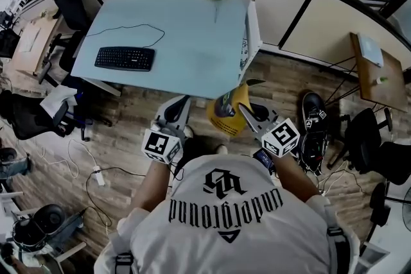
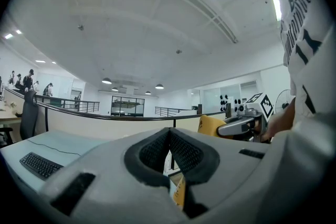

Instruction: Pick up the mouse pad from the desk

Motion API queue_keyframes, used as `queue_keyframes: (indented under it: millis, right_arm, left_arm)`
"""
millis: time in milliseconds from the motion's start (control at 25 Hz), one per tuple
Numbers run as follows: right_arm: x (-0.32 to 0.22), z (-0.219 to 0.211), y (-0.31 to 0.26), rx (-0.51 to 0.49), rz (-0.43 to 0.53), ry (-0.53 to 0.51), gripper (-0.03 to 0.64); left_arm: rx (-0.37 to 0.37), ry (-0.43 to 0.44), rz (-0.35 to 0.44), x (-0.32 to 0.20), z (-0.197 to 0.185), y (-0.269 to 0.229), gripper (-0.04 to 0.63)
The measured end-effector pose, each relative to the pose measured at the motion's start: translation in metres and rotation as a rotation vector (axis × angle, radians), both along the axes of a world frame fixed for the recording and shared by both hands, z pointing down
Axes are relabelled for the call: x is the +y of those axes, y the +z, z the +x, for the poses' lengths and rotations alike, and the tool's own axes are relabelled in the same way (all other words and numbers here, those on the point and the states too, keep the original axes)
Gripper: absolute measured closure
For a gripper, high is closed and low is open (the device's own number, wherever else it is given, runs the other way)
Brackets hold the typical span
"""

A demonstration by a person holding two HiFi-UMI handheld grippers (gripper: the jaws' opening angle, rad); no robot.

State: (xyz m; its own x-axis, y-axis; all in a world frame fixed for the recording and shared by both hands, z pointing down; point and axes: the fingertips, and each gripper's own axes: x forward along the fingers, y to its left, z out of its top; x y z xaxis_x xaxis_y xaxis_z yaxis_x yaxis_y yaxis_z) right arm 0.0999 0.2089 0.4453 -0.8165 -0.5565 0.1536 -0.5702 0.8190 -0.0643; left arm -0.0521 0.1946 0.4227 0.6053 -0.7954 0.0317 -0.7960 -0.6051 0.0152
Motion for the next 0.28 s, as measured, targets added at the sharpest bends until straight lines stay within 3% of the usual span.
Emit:
queue_keyframes:
  millis: [280]
  right_arm:
    - [-0.0048, 0.0005, 0.0027, -0.006, -0.008, 0.004, 0.594]
  left_arm:
    - [-0.002, 0.0, -0.005, -0.0049, -0.0008, 0.0026, 0.588]
